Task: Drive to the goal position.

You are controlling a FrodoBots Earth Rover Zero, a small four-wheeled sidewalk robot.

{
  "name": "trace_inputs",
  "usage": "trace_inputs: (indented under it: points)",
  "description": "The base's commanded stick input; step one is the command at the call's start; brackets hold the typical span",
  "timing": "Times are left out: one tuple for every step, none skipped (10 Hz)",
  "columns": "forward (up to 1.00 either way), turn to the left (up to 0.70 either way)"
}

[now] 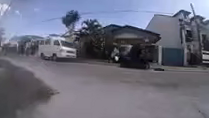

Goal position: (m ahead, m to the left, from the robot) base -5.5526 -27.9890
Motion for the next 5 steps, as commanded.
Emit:
trace_inputs:
  points:
    - [0.0,-0.7]
    - [0.0,-0.7]
    - [0.0,-0.7]
    - [0.0,-0.7]
    - [0.0,-0.7]
